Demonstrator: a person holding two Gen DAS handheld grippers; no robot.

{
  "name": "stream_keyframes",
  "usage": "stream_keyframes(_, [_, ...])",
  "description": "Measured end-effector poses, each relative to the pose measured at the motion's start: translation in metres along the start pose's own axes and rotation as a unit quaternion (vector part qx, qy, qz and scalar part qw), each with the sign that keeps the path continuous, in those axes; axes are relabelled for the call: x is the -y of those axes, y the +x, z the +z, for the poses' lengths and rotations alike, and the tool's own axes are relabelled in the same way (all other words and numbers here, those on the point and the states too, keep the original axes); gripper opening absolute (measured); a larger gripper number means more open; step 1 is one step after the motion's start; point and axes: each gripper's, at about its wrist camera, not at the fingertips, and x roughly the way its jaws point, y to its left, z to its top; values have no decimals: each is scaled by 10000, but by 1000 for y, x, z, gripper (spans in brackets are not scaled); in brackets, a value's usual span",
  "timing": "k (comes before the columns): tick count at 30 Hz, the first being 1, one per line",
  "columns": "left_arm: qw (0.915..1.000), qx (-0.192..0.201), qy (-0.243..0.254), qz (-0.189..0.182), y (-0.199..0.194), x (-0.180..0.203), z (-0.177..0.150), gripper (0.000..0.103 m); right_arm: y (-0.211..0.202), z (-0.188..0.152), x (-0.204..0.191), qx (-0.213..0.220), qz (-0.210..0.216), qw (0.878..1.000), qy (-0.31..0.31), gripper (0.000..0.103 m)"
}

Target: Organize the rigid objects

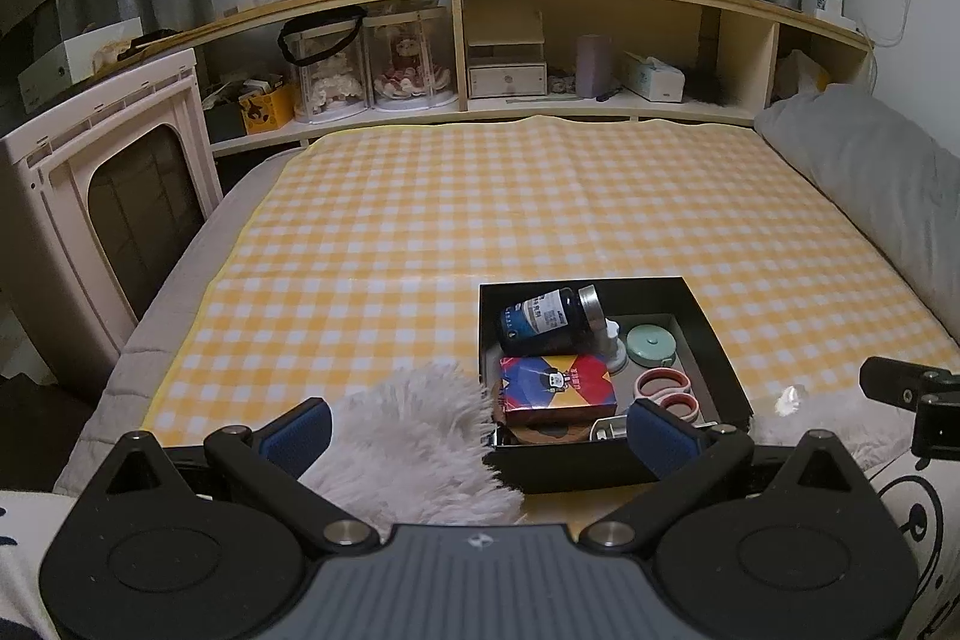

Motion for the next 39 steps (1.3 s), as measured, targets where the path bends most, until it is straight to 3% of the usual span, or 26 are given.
stream_keyframes(39, [10000, 51, 66, -55, 0, 1, 0, 103, 1, -1, 0, -12, -11, 10000, 40, 103])
